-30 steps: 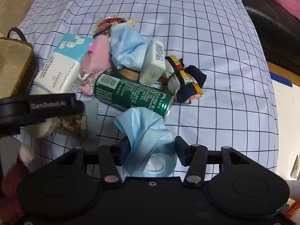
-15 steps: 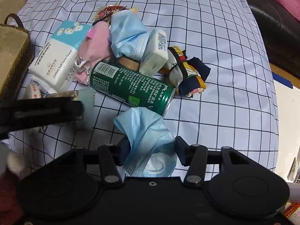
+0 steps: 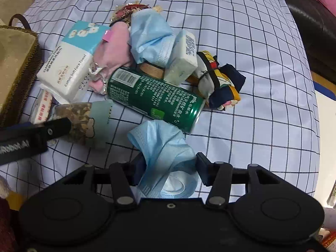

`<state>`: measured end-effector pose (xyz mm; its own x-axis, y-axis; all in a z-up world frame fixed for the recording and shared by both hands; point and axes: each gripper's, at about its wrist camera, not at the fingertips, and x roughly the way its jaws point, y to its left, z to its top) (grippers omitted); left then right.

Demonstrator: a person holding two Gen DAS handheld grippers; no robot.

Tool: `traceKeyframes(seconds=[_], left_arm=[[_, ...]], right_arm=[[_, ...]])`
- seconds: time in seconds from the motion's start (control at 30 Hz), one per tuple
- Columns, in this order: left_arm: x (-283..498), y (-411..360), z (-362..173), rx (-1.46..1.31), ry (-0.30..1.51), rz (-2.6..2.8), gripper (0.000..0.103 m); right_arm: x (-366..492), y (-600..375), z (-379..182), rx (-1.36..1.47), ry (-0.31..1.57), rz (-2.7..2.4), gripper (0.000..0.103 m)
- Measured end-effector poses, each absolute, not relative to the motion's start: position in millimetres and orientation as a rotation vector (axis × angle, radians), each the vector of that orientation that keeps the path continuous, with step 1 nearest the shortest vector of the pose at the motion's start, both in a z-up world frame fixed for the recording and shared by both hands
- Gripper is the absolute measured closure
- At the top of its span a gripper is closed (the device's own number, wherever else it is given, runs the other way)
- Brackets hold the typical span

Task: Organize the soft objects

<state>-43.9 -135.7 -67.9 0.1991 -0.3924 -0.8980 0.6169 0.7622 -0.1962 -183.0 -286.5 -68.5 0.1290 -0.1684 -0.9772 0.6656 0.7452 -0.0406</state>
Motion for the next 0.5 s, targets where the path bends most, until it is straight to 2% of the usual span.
traceKeyframes(seconds=[0.3,0.4,0.47,0.5], left_arm=[[-27,-133,-97,0.276,1.211,-0.587,0.015],[-24,-141,-105,0.303,1.219,-0.575,0.026],[-25,-148,-105,0.332,1.192,-0.546,0.049],[-28,-149,-104,0.351,1.173,-0.532,0.053]], right_arm=[[-179,-279,-67,0.452,1.307,-0.591,0.052],[-177,-277,-68,0.45,1.309,-0.581,0.052],[-176,-275,-68,0.445,1.31,-0.574,0.052],[-176,-274,-68,0.442,1.311,-0.571,0.052]])
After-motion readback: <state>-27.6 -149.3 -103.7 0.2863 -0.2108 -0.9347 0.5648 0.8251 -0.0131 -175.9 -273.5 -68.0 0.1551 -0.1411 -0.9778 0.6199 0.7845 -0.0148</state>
